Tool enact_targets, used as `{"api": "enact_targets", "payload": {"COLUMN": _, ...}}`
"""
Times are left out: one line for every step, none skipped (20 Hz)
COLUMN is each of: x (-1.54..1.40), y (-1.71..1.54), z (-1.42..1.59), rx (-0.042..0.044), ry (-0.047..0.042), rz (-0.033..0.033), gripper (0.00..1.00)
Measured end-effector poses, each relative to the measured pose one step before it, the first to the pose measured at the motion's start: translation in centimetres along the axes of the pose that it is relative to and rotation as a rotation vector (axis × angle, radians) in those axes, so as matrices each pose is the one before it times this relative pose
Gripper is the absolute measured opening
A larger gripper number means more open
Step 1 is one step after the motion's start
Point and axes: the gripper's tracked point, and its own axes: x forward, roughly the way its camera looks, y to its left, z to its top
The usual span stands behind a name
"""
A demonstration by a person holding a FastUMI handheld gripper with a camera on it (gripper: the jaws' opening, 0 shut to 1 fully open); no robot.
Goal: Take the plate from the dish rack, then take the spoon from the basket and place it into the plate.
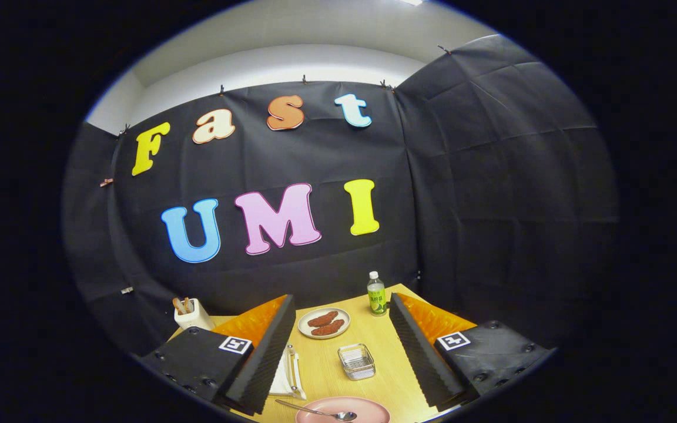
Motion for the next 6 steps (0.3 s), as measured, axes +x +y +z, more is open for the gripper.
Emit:
{"api": "enact_targets", "payload": {"x": 0.095, "y": -0.029, "z": -0.002, "rx": 0.00246, "ry": 0.00169, "rz": -0.00058, "gripper": 0.98}}
{"api": "enact_targets", "payload": {"x": 0.151, "y": 0.061, "z": 0.019, "rx": -0.00215, "ry": -0.0014, "rz": 0.00065, "gripper": 0.98}}
{"api": "enact_targets", "payload": {"x": 0.234, "y": 0.075, "z": -0.023, "rx": -0.00695, "ry": -0.00139, "rz": 0.00109, "gripper": 0.98}}
{"api": "enact_targets", "payload": {"x": 0.221, "y": 0.125, "z": 0.034, "rx": -0.00918, "ry": 0.00034, "rz": 0.00367, "gripper": 0.98}}
{"api": "enact_targets", "payload": {"x": 0.387, "y": 0.201, "z": -0.005, "rx": -0.00906, "ry": 0.00155, "rz": 0.00621, "gripper": 0.98}}
{"api": "enact_targets", "payload": {"x": 0.23, "y": 0.207, "z": 0.123, "rx": -0.0066, "ry": 0.00298, "rz": 0.00619, "gripper": 0.98}}
